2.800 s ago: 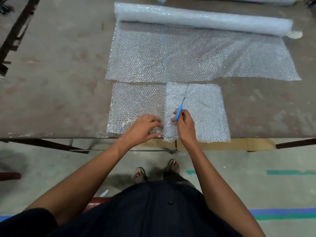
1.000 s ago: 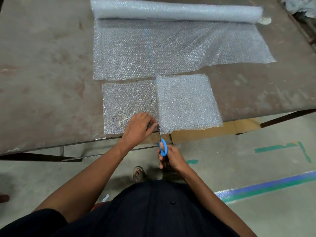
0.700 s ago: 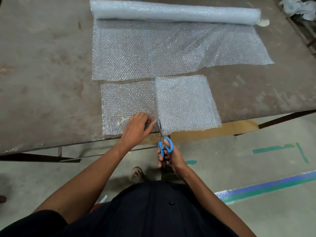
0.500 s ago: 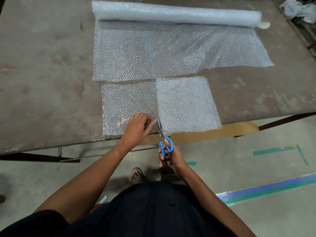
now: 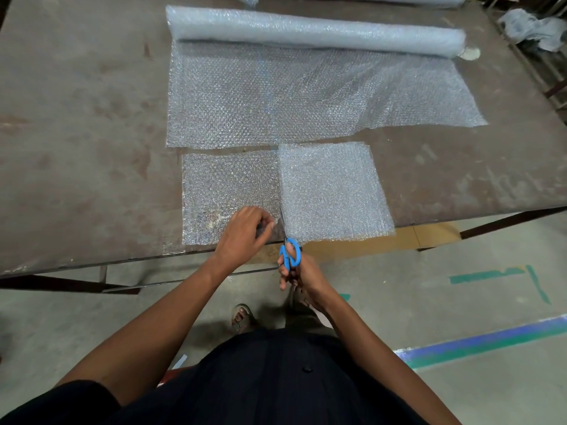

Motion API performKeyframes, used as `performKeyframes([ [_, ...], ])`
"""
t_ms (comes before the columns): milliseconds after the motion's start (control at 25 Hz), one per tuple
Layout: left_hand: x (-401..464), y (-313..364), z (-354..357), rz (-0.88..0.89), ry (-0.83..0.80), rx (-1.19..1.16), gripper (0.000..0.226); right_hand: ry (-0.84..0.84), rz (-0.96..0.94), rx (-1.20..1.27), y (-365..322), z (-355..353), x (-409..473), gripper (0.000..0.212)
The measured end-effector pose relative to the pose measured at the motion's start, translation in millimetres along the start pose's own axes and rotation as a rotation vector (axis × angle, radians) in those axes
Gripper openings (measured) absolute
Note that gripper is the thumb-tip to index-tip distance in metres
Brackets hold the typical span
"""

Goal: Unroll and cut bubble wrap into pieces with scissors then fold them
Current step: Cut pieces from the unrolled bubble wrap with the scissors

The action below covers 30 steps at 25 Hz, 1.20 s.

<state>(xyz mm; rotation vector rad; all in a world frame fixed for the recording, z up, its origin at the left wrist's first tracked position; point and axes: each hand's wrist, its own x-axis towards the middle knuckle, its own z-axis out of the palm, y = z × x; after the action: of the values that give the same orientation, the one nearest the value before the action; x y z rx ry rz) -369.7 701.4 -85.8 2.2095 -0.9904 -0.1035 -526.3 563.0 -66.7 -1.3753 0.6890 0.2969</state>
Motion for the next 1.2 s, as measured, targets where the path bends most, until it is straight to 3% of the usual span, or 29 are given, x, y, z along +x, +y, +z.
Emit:
performKeyframes([
  [200, -1, 2, -1, -0.047, 0.023, -0.072, 0.010, -0.001, -0.009, 0.046, 2, -1, 3, 0.045],
  [440, -1, -1, -4, -0.132, 0.064, -0.187, 0.009, 0.023, 0.043, 0.045, -3, 0, 5, 0.073],
  [1200, -2, 0, -5, -0.130, 0.082, -0.209, 0.009, 0.001, 0.024, 0.175, -25, 8, 24, 0.062],
])
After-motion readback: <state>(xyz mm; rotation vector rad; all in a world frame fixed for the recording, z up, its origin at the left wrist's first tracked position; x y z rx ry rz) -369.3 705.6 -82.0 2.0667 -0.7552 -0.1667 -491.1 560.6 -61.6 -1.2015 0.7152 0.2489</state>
